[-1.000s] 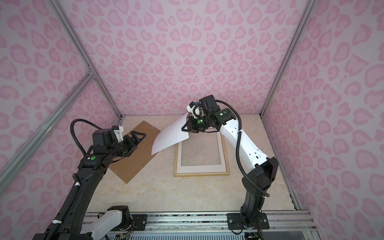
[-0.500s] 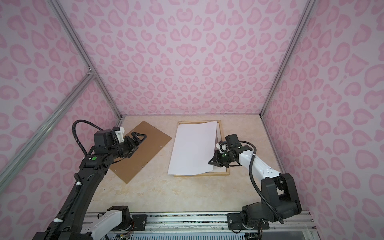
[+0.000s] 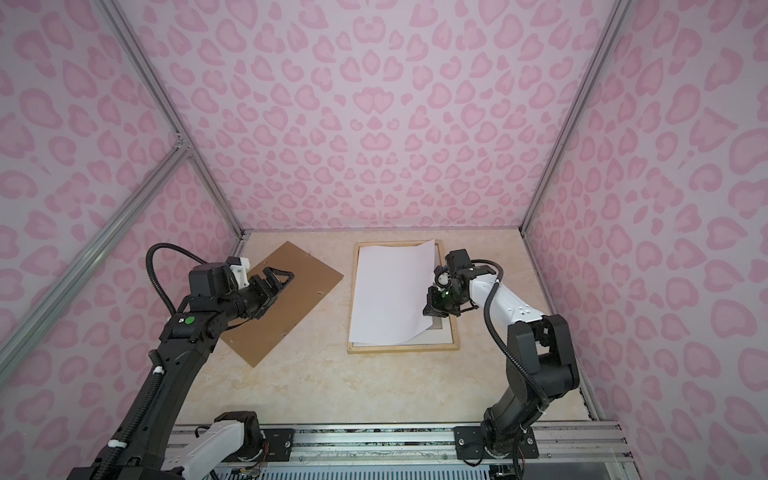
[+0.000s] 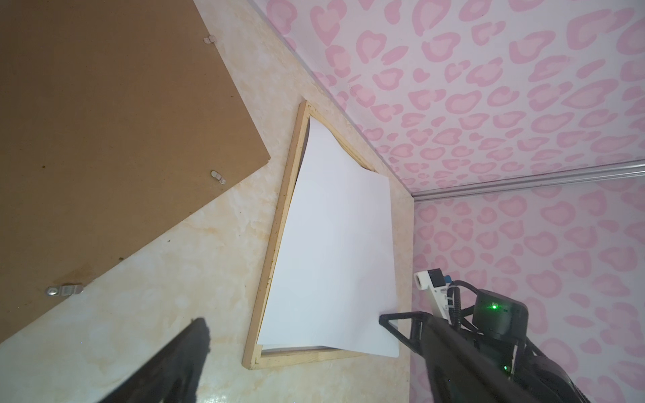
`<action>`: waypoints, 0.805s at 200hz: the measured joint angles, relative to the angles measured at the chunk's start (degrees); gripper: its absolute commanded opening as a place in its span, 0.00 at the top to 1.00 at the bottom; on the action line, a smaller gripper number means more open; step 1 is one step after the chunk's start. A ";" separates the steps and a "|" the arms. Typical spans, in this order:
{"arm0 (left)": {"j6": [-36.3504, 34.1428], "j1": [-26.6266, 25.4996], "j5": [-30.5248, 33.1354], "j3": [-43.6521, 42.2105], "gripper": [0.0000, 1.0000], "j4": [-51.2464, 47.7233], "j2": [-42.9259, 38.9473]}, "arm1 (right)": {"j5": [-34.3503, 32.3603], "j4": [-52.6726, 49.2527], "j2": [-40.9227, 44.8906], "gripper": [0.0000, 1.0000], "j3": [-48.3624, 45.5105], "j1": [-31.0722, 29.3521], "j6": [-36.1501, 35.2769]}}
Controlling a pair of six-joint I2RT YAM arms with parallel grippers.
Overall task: Put the photo into the frame
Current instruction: 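Lay the white photo flat inside the frame with the right gripper, then open the right gripper and release the photo's corner inside the frame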
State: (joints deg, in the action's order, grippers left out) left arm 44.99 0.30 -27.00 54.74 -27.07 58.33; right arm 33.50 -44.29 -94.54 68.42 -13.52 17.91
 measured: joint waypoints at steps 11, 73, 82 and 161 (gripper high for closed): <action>-0.02 0.00 -0.07 0.00 0.02 0.07 0.09 | -2.21 -1.75 -0.33 1.00 1.46 -0.74 -1.05; -0.42 0.02 -0.48 -0.61 0.02 0.59 0.26 | -14.45 -10.40 1.05 1.00 5.46 -5.60 -3.08; -0.42 0.00 -0.57 -0.63 0.02 0.61 0.33 | -15.21 -10.95 0.48 1.00 5.53 -5.40 -3.13; -0.59 0.00 -1.09 -1.03 0.02 1.07 0.26 | -16.59 -10.56 -2.99 1.00 7.28 -4.00 -3.43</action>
State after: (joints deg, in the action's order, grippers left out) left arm 44.40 0.30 -28.10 53.71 -26.00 58.59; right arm 16.91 -54.85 -97.54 75.70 -17.52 14.48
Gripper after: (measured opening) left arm 0.977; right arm 0.047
